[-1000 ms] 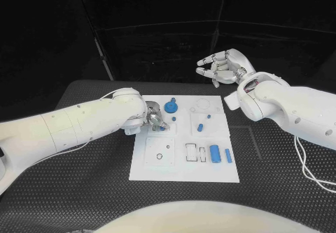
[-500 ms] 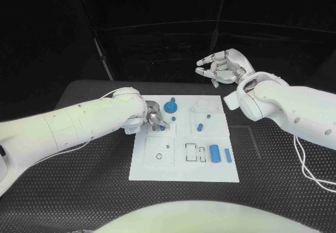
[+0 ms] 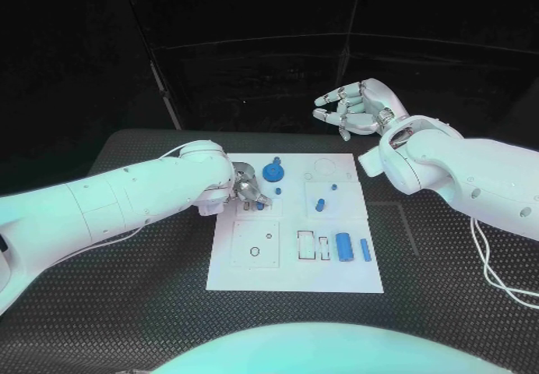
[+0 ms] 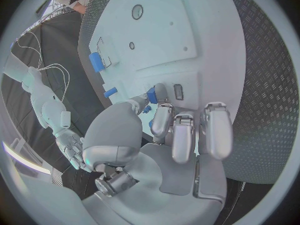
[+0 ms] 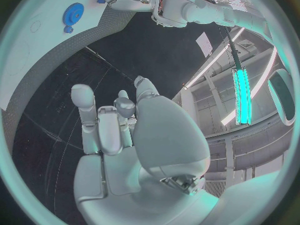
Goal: Assemble the parts on the task board
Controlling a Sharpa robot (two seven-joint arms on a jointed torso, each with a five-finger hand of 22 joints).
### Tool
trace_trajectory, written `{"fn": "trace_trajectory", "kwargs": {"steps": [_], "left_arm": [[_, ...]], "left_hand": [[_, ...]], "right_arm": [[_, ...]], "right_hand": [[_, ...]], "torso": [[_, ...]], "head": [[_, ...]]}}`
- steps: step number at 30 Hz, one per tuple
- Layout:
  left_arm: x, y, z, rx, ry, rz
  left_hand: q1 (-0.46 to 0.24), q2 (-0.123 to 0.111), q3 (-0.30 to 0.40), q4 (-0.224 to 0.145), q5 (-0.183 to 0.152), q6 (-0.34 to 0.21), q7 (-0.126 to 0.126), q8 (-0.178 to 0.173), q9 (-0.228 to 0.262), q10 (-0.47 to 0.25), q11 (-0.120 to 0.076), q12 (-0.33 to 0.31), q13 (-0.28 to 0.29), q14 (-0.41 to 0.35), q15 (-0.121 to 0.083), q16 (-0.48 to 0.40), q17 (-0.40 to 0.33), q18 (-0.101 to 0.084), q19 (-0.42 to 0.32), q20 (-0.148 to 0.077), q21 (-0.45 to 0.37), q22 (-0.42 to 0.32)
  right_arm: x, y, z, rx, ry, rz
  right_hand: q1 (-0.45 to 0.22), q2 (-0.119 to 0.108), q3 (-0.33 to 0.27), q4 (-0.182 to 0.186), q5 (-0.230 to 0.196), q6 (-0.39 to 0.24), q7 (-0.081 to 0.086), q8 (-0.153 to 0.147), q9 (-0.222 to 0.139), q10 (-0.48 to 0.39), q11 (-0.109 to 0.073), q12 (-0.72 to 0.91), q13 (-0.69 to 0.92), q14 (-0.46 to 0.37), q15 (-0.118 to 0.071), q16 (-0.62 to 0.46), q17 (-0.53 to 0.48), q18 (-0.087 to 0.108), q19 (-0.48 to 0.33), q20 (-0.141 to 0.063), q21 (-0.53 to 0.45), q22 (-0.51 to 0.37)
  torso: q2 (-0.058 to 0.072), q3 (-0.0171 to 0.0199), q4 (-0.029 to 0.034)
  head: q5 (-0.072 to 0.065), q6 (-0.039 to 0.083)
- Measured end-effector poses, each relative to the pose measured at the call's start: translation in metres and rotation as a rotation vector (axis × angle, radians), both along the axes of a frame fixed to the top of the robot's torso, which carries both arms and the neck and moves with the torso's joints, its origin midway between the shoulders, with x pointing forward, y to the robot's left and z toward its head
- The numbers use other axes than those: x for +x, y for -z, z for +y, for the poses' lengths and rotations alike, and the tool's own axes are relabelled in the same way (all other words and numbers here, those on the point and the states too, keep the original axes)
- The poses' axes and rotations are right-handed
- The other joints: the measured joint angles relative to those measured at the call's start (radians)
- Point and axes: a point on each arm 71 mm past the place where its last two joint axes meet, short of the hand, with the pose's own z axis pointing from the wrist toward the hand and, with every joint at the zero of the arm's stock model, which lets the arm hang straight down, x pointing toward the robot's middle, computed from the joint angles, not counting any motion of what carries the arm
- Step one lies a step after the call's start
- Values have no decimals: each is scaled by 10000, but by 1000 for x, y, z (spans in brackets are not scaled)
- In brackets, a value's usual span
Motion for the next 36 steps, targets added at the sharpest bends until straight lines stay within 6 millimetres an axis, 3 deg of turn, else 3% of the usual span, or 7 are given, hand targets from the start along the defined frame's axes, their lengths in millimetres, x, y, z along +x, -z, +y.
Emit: {"fn": "trace_trajectory", "kwargs": {"steps": [4,8,17,26,29,32,36], "left_arm": [[0,0,2,-20,-29,1],[-1,0,5,-50,-80,-15],[-1,-3,12,-155,-237,-105],[5,-34,19,-636,-356,-584],[8,-47,24,-688,-371,-773],[15,-60,32,-622,-429,-933],[30,-72,44,-380,-705,-1055]], "left_hand": [[-146,-66,-719,329,0,35,-37,0,-22,0,0,0,-3,22,-22,0,0,-1,0,0,0,0],[-203,-16,-1343,487,-323,36,-38,1,-38,0,0,0,-3,36,-36,0,0,0,0,0,0,0],[-251,32,-1649,490,-418,31,-36,-35,-47,-1,0,0,-26,36,-36,0,0,0,0,0,0,0],[-106,177,-1944,458,-417,31,-37,-35,-57,-1,0,-120,-140,36,-35,0,0,0,-1,0,-111,0],[57,234,-2140,482,-417,-101,50,-113,-82,-207,21,-366,-427,36,-35,0,0,1,-113,-33,-274,0],[264,341,-2438,482,-417,-467,164,-294,-158,-543,147,-755,-893,36,-35,0,0,2,-270,51,-505,-5],[412,371,-2664,480,-417,-648,303,-464,-248,-648,253,-895,-1089,-1,2,0,0,1,-338,119,-623,-101]], "right_arm": [[0,0,0,-2,4,1],[0,0,-1,-6,14,1],[1,0,-2,-16,44,0],[1,1,-4,-33,88,2],[2,1,-4,-41,109,3],[2,1,-5,-48,131,5],[3,2,-6,-52,148,8]], "right_hand": [[0,0,0,0,0,0,0,0,0,0,0,0,-10,0,0,0,-11,0,0,0,0,-15],[0,0,0,0,0,0,0,0,0,0,0,0,-18,0,0,0,-11,0,0,0,1,-16],[0,0,0,0,0,0,0,0,0,0,0,0,-18,0,0,0,-11,-1,0,0,-42,-43],[0,0,0,0,0,0,0,-1,0,0,0,0,-17,0,0,0,-10,0,0,0,-42,-43],[0,0,0,0,0,0,0,-1,0,0,0,0,-17,0,0,0,-19,0,0,0,-42,-43],[0,0,0,0,0,0,0,-1,0,0,0,0,-16,0,0,0,-19,0,0,0,-42,-43],[0,0,0,0,0,0,0,-1,0,0,0,0,-16,0,0,0,-18,0,0,0,-41,-42]], "torso": [[0,-2,0],[0,-7,2],[4,-7,8],[1,-4,7],[0,-3,8],[0,-3,8],[-1,-1,10]], "head": [[0,10],[-16,13],[-26,24],[-29,64],[-29,80],[-19,90],[8,101]]}}
